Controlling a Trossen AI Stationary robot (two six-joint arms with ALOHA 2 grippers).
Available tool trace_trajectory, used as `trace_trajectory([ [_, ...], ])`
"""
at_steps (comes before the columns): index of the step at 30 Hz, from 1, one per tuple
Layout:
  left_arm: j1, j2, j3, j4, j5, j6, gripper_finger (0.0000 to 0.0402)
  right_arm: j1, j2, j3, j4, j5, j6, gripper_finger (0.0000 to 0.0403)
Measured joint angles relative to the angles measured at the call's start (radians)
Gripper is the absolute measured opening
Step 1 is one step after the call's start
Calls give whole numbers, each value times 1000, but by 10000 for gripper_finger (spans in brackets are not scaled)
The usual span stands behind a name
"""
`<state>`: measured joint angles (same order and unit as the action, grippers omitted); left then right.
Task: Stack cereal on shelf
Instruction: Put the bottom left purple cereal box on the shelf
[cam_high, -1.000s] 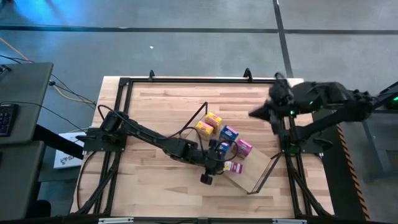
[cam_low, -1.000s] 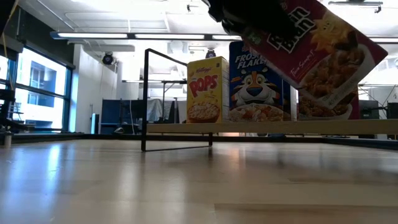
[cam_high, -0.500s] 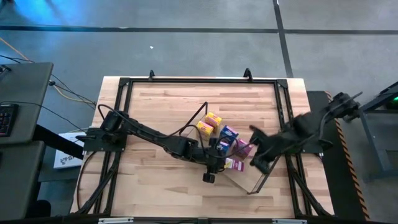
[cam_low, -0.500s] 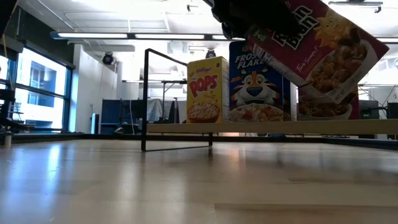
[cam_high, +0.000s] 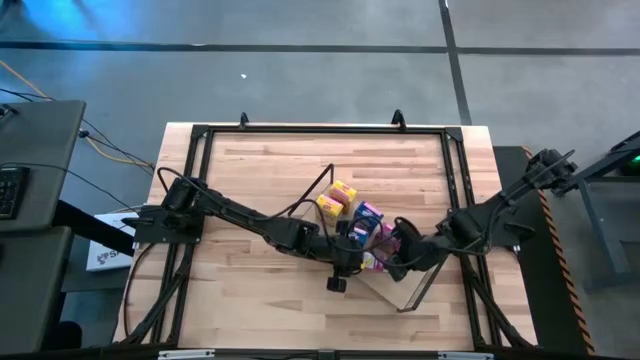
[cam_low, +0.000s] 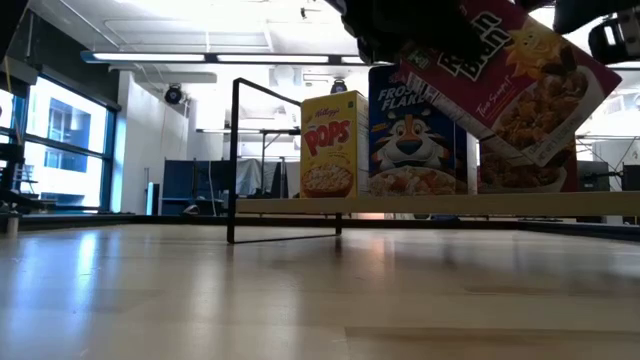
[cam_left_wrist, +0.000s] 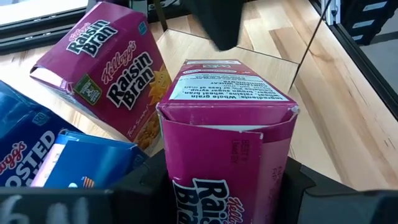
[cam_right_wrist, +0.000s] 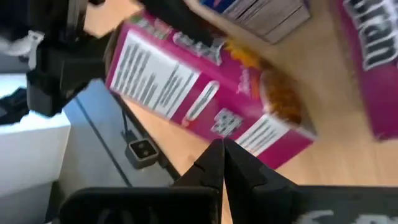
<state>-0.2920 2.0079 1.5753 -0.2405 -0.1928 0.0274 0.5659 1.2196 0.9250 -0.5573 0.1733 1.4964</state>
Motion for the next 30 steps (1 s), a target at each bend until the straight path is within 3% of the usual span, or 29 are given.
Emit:
trace_trajectory([
  [30,6,0,-8,13,0,-24,162,0,22,-7,1,31,-5,0],
])
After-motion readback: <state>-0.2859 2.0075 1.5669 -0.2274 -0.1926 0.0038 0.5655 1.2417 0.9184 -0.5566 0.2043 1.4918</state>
